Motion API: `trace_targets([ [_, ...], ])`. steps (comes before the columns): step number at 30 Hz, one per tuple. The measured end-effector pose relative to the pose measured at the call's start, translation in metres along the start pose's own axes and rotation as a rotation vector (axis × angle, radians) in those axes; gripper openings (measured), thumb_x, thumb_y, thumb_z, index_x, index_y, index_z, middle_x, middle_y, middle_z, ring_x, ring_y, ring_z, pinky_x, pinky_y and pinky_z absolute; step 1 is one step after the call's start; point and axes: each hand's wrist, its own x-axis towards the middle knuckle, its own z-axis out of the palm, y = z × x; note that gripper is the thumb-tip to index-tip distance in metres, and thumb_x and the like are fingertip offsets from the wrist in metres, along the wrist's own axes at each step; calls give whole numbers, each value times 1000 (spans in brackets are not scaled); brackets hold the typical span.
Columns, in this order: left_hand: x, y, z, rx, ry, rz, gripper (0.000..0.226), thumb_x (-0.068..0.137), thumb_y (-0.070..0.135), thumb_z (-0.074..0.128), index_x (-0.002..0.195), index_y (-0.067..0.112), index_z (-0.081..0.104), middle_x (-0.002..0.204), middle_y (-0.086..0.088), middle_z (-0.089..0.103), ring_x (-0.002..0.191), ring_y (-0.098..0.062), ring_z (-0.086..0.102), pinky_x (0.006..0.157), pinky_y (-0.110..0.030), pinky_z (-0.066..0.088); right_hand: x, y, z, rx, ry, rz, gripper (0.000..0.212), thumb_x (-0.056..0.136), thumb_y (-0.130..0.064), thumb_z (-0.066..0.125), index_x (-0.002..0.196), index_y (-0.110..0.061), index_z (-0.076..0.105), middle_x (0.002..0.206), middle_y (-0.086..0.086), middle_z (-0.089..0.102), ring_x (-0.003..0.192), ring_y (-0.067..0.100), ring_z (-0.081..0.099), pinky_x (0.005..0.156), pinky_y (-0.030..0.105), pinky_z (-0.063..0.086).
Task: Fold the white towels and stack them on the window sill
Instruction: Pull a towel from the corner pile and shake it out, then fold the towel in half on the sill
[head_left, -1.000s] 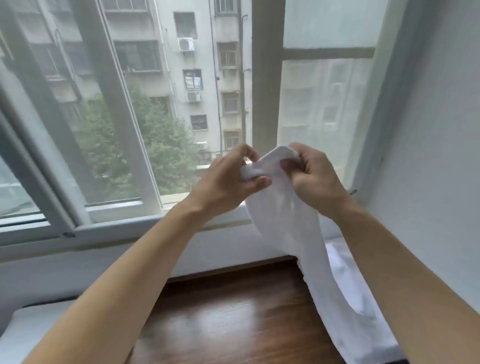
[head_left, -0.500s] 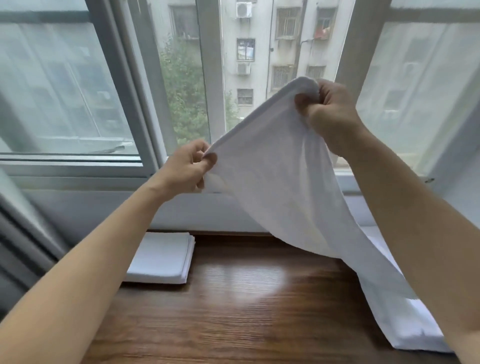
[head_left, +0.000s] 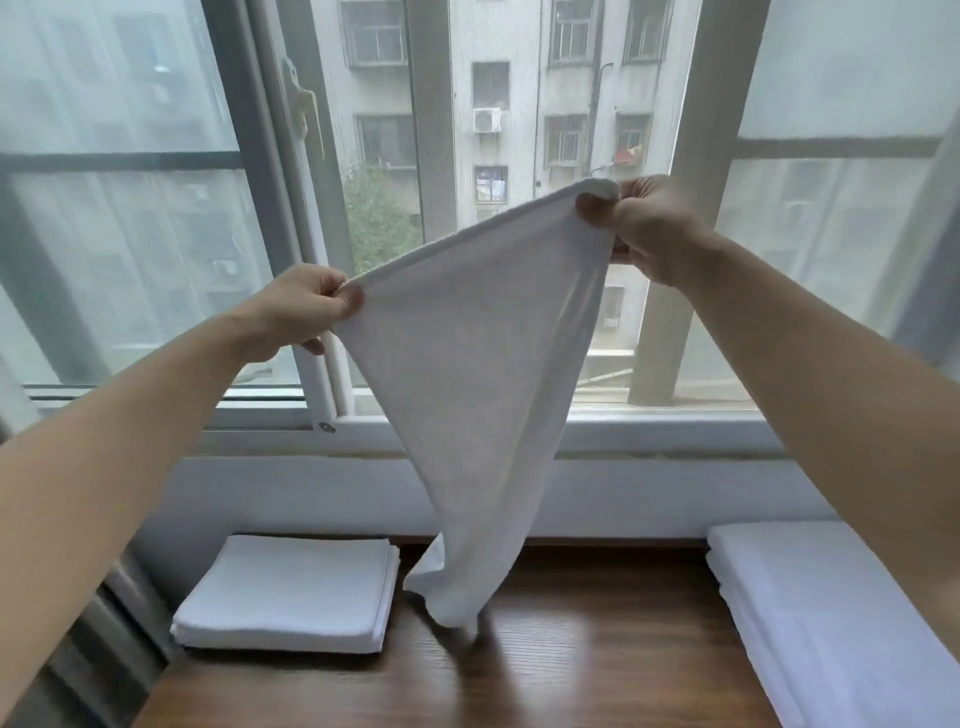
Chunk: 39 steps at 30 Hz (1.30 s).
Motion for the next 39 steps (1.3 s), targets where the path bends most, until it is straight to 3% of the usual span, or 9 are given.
trace_targets([
  [4, 17, 12, -12, -290, 179, -46, 33, 105, 26, 59, 104, -6, 63, 97, -15, 58, 77, -28, 65, 48, -34, 61, 1, -5, -7, -30, -111, 72, 34, 74, -39, 82, 92, -11, 76, 83, 0, 80, 79, 23, 78, 68, 36, 64],
  [6, 22, 21, -16, -381, 249, -35, 32, 102, 27, 63, 94, -4, 61, 98, -15, 58, 74, -30, 68, 53, -38, 64, 3, -6, -9, -82, -124, 77, 34, 83, -45, 77, 92, -12, 74, 83, -1, 77, 75, 23, 72, 61, 31, 58],
  [8, 28, 27, -20, -423, 313, -19, 32, 98, 28, 68, 84, 1, 59, 93, -11, 56, 71, -27, 69, 57, -40, 64, 8, -7, -14, -130, -115, 88, 29, 100, -41, 67, 96, -13, 72, 87, 1, 72, 75, 22, 64, 56, 29, 50],
  [12, 41, 33, -31, -395, 261, 34, 26, 99, 14, 67, 87, -8, 62, 89, -9, 58, 84, -25, 70, 66, -38, 65, 17, -10, -21, -33, -65, 147, 15, 104, -23, 65, 106, -10, 71, 113, 7, 68, 97, 23, 70, 59, 31, 62],
  [16, 49, 41, -40, -336, 187, 84, 8, 96, -11, 59, 99, -17, 62, 97, -14, 58, 96, -29, 67, 68, -31, 65, 21, -21, -25, 159, 15, 124, 34, 104, -15, 64, 132, 3, 61, 131, 16, 59, 117, 36, 65, 61, 40, 66],
  [24, 6, 56, -40, -431, 276, 166, 15, 98, 2, 65, 86, 12, 64, 87, -8, 61, 80, -27, 69, 58, -39, 65, -30, -34, -44, 108, 48, -26, 31, 104, -27, 63, 123, -2, 67, 126, 13, 64, 109, 35, 71, 66, 42, 66],
  [28, -44, 42, -20, -443, 248, 152, 16, 97, 3, 66, 85, 13, 67, 90, -13, 60, 79, -30, 67, 56, -39, 64, -87, -16, -45, 60, 57, -31, 27, 104, -29, 63, 116, -6, 71, 115, 9, 69, 94, 26, 78, 59, 37, 65],
  [35, -159, -27, 50, -490, 166, 48, 15, 98, -2, 62, 87, 8, 66, 66, 5, 65, 62, -16, 65, 51, -32, 62, -215, 51, -32, -5, 8, 88, 28, 94, -33, 63, 102, -9, 74, 81, 2, 77, 70, 20, 74, 52, 32, 62],
  [39, -204, -72, 86, -457, 83, -71, 14, 97, -4, 61, 89, 6, 68, 73, -14, 66, 59, -21, 64, 48, -28, 59, -275, 96, -19, -38, -61, 234, 33, 95, -33, 60, 101, -6, 76, 85, 12, 78, 70, 22, 73, 53, 31, 62],
])
